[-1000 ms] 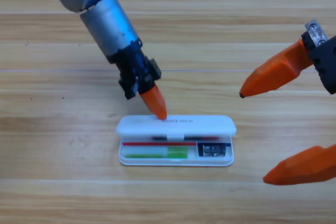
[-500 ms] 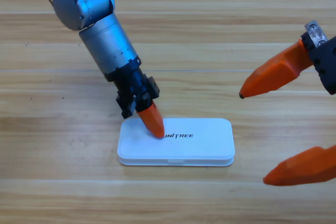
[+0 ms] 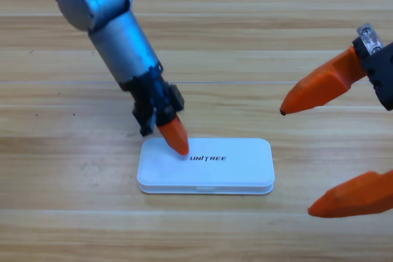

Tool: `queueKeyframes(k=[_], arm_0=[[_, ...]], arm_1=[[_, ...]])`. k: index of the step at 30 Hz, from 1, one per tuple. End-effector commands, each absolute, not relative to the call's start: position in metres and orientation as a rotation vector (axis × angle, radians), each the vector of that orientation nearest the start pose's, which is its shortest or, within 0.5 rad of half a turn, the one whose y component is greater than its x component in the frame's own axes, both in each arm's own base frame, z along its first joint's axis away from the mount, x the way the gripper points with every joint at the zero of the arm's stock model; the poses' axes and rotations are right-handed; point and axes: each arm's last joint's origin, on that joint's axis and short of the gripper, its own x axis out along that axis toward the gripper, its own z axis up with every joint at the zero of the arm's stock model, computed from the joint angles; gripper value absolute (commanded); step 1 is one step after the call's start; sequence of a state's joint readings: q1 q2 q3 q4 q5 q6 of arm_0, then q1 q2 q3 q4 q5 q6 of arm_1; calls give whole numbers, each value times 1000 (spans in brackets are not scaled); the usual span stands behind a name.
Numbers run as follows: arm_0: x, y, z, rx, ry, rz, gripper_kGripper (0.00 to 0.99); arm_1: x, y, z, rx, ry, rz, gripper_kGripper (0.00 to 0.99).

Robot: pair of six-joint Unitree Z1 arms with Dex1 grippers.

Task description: Clean up eraser and pencils

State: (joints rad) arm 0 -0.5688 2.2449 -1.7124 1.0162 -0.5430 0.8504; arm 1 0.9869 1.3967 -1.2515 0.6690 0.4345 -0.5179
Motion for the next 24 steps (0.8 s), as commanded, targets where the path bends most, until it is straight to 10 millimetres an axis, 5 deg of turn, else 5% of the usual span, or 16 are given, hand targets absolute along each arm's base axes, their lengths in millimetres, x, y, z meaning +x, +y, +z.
queueKeyframes(k=[1, 2, 3, 12, 24], arm_0=[[308, -232, 328, 692, 943, -1401, 744], [293, -228, 345, 691, 908, -1398, 940], [280, -227, 356, 693, 885, -1402, 988], [207, -217, 380, 688, 863, -1459, 990], [188, -204, 392, 694, 789, -1477, 990]], arm_1=[[116, 214, 385, -628, 498, 1552, 948], [116, 214, 385, -628, 498, 1552, 948], [117, 214, 384, -628, 500, 1552, 948], [117, 215, 384, -629, 503, 1552, 948], [118, 216, 383, -629, 507, 1552, 948]])
